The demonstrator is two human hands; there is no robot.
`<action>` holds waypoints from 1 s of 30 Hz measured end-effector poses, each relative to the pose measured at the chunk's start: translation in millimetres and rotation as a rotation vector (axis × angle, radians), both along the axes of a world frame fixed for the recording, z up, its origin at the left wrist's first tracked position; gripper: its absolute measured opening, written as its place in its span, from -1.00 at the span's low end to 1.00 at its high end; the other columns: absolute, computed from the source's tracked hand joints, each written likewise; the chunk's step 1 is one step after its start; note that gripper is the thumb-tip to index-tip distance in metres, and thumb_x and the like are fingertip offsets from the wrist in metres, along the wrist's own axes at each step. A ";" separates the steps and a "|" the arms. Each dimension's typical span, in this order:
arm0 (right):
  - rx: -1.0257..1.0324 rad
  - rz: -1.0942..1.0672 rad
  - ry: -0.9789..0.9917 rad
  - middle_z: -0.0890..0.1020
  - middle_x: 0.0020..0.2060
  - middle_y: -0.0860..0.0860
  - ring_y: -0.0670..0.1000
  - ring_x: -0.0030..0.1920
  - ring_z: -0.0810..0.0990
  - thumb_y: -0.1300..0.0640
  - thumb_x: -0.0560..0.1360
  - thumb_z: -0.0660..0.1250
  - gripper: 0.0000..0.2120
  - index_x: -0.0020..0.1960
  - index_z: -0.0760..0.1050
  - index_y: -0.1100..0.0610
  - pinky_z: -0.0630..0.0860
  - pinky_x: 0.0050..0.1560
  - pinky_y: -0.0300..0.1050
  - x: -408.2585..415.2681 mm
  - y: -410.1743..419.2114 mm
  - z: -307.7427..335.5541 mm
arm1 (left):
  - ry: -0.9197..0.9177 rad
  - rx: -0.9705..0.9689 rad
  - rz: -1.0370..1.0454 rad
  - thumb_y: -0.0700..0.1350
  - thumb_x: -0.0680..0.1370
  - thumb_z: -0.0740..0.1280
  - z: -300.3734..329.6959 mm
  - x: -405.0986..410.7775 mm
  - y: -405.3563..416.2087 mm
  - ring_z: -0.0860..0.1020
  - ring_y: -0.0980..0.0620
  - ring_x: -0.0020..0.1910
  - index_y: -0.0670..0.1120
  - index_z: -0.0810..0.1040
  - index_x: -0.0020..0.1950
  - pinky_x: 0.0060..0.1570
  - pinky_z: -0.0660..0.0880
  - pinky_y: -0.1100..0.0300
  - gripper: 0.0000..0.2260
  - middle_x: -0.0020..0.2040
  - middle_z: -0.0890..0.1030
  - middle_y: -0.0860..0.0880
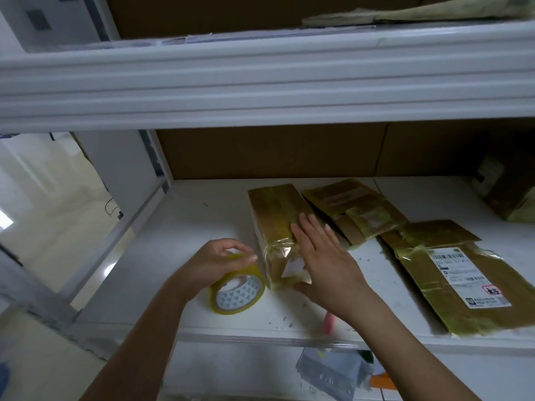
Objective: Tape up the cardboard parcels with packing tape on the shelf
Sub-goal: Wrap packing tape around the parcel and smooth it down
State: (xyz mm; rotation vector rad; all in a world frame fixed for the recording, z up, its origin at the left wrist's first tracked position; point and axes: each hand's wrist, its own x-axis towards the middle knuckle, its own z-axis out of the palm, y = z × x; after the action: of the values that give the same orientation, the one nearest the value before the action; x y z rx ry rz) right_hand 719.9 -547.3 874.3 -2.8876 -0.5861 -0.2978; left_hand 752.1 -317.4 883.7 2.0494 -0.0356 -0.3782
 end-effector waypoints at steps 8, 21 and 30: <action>0.414 -0.035 -0.073 0.31 0.47 0.08 -0.05 0.54 0.02 -0.40 0.50 0.10 -0.25 0.41 0.33 0.16 0.06 0.54 0.06 15.7 12.9 -24.1 | -0.034 -0.102 0.044 -0.04 0.59 0.34 -10.0 -4.0 1.2 0.58 0.00 -0.31 -0.09 0.70 -0.01 -0.39 0.48 0.22 -0.82 -0.25 0.65 -0.17; 0.195 -0.432 -0.237 0.59 0.09 0.27 0.30 0.36 0.43 -0.29 0.51 0.21 -0.43 0.02 0.47 0.26 0.30 0.43 0.18 25.7 66.1 -15.7 | -0.049 -0.115 0.162 -0.16 0.57 0.35 -25.1 0.6 -25.1 0.57 0.17 -0.45 -0.14 0.68 -0.11 -0.49 0.39 0.38 -0.86 -0.34 0.67 0.00; 0.270 -0.285 -0.245 0.57 0.08 0.31 0.29 0.27 0.50 -0.14 0.42 0.46 -0.48 0.02 0.46 0.31 0.10 0.43 0.14 42.9 47.0 -26.1 | -0.015 -0.223 0.227 -0.01 0.56 0.39 -31.7 -3.9 -29.1 0.54 0.12 -0.51 -0.07 0.70 -0.05 -0.50 0.45 0.28 -0.83 -0.46 0.61 0.04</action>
State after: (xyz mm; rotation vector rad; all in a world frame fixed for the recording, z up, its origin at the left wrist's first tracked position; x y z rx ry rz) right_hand 762.8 -500.3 848.2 -2.6826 -0.1471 -0.7194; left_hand 748.2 -346.5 852.1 1.8127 0.1390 -0.2071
